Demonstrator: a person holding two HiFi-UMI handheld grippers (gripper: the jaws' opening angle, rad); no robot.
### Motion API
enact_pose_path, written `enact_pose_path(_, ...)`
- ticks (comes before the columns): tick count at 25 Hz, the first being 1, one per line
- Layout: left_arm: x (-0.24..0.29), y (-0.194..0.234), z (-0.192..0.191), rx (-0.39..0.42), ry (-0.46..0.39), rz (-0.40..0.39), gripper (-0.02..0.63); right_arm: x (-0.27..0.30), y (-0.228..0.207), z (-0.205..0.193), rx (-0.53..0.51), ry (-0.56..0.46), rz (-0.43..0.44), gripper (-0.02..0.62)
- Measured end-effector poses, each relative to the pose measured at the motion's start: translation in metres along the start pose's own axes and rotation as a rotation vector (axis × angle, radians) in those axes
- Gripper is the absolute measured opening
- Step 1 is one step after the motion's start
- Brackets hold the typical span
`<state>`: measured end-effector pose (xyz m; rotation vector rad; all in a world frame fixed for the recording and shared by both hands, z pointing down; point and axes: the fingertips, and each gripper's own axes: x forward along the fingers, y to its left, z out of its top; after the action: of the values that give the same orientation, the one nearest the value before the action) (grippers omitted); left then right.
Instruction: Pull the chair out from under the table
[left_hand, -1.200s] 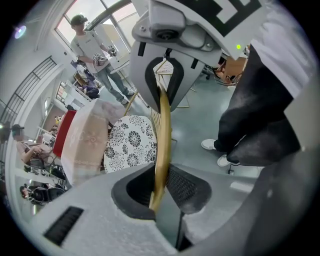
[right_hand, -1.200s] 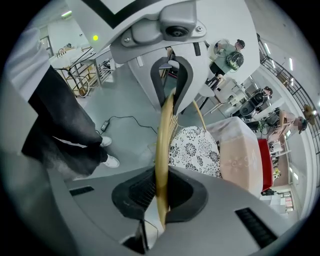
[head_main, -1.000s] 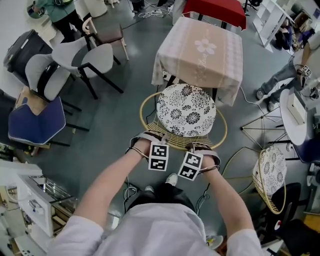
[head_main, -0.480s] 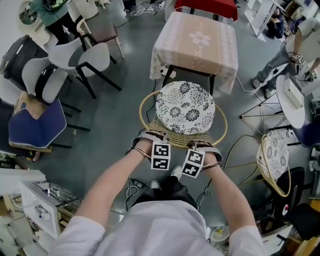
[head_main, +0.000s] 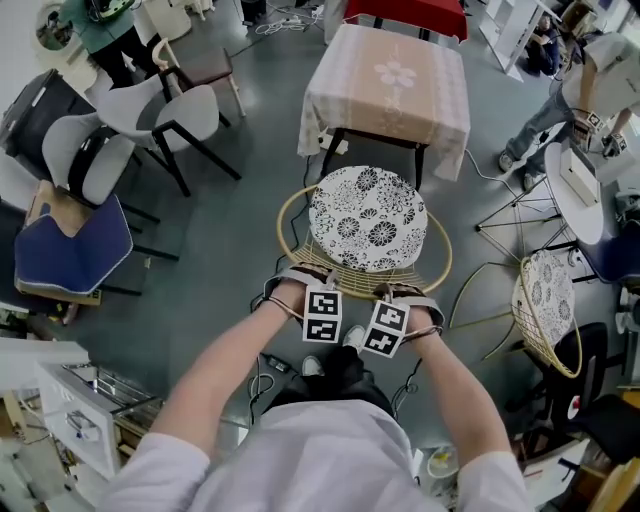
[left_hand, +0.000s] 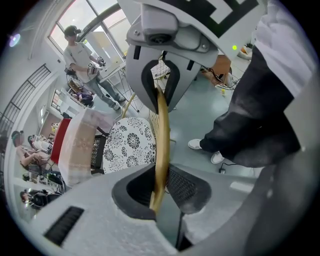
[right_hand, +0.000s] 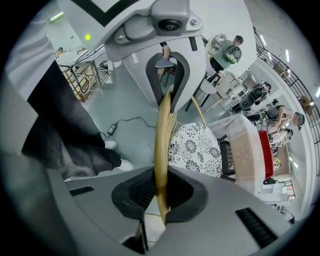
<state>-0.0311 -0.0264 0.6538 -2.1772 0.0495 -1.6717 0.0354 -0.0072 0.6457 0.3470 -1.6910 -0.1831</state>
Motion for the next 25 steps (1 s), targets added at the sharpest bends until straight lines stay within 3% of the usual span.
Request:
enact_pose_path(18,-0.015,-0.049,0.001,0.028,0.000,-0.015,0.061,-0.014,0.050,0.009,0.033,0.011,-0.007,0.025)
enact_pose_path(22,-0.014,-0.049,0.000,-0.005,-0.003,-0.018,0.063,-0.014,0.047,0.011,0.126,-0.006,-0.007,0.026)
enact_pose_path(25,-0.015,-0.049,0.001,-0.075,-0.023,-0.009,0.068,-0.016,0.046,0.011,0.205,-0.017,-0.032,0.039)
